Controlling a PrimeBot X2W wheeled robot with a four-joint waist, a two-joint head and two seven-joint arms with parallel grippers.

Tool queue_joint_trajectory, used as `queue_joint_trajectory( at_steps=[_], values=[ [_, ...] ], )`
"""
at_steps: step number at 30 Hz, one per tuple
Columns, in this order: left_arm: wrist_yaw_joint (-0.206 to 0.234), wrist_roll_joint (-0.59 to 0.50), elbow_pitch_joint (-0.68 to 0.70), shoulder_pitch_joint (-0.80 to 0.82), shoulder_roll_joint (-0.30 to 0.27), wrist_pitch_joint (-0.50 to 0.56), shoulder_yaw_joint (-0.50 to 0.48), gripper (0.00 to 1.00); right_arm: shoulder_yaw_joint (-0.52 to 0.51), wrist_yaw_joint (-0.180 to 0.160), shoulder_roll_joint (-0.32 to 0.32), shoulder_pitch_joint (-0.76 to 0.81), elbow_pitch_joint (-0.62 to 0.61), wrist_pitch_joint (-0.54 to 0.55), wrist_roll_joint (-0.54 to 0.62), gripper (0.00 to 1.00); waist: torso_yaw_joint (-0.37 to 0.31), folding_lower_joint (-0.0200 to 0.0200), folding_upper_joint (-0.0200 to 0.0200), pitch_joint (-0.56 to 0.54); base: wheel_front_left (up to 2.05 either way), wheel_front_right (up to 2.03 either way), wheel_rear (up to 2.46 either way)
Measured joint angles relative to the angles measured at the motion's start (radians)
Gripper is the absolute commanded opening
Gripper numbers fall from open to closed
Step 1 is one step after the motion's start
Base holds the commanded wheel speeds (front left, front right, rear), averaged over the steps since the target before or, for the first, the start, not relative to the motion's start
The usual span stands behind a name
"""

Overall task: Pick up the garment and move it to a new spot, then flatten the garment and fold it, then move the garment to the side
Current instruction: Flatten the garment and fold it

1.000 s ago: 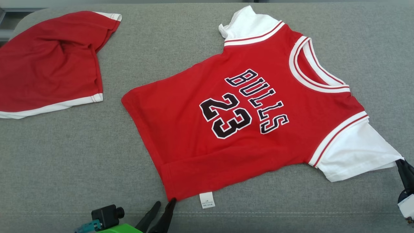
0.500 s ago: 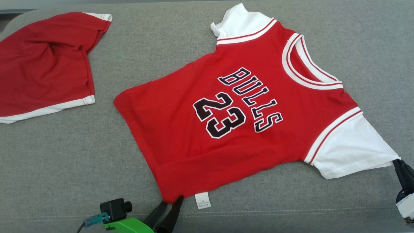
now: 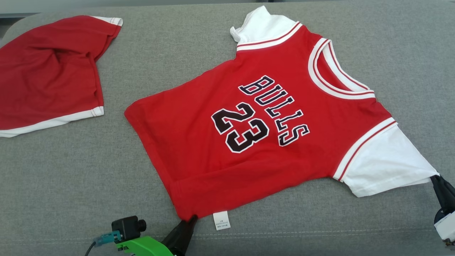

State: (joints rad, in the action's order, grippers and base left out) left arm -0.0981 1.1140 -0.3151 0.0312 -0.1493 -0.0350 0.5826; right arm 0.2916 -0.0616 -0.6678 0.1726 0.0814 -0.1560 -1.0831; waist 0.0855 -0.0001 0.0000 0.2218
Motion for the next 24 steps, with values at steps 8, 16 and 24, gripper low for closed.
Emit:
queue_joint_trajectory(
  at_steps=[8,16,24],
  values=[
    [-0.007,0.007,-0.011,0.002,0.009,-0.002,-0.003,0.10,0.003,0.000,0.000,0.000,0.000,0.000,0.000,0.00,-0.003,0.0000,0.0000,-0.003,0.00,0.00,0.00],
    [-0.009,0.014,-0.014,0.006,0.010,-0.002,0.001,0.00,0.006,0.000,0.000,0.000,0.001,0.006,0.000,0.00,-0.008,0.0000,0.0000,0.003,0.00,0.00,0.00],
    [-0.017,0.020,0.047,-0.003,0.007,-0.001,0.018,0.00,0.003,0.000,0.000,0.001,0.007,0.007,0.000,0.00,-0.004,0.0000,0.0000,0.008,0.00,0.00,0.00]
  ],
)
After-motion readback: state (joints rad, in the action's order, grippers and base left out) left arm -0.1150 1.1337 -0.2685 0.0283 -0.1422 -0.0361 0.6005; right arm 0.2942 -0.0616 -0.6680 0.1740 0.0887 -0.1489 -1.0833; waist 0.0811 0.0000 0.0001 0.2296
